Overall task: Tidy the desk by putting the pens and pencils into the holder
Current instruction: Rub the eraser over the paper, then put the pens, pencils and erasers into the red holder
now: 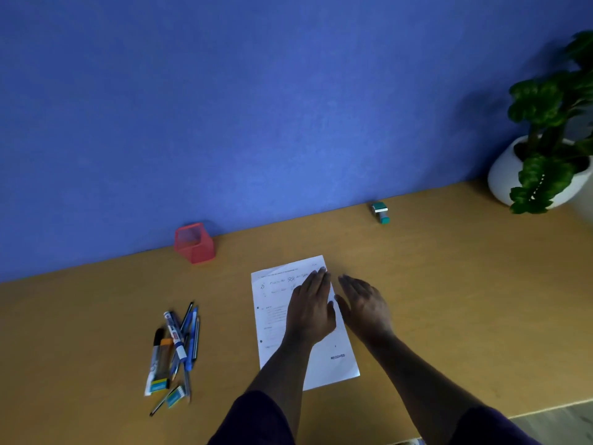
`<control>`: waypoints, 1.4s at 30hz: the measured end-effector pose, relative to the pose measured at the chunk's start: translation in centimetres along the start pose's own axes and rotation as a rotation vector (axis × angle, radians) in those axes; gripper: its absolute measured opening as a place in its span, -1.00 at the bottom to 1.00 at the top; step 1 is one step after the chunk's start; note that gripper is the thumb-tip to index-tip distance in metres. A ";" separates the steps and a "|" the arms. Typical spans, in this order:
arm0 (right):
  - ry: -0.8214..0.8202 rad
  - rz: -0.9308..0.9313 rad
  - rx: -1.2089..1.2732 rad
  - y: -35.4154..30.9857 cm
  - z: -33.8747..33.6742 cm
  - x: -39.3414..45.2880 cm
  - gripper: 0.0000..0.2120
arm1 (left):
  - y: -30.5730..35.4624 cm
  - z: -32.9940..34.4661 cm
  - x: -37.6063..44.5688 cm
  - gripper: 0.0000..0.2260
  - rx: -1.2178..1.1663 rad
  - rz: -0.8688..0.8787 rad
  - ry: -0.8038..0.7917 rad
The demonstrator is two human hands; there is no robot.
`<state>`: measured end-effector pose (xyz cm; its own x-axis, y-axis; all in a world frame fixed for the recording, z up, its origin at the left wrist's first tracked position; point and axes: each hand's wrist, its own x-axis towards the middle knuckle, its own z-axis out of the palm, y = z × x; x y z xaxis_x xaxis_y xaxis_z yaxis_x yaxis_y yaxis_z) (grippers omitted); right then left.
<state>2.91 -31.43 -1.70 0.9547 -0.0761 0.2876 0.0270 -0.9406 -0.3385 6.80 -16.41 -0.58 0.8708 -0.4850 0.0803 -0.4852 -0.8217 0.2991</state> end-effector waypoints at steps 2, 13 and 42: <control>-0.027 -0.011 0.000 -1.2 0.5 -0.9 -0.59 | -0.6 -0.2 -1.9 -0.45 -0.013 -0.017 0.016; -0.243 -0.146 -0.097 -7.4 2.6 -2.1 -0.56 | -6.5 -1.9 -10.1 -0.36 0.063 -0.205 -0.124; -0.500 -0.469 0.009 -24.1 7.2 0.8 -0.58 | -19.6 -8.0 -16.6 -0.65 -0.051 -0.765 0.231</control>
<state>5.12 -6.44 0.23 0.8634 0.5027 -0.0424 0.4714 -0.8338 -0.2872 2.48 10.17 -0.22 0.9577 0.2865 0.0288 0.2526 -0.8841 0.3932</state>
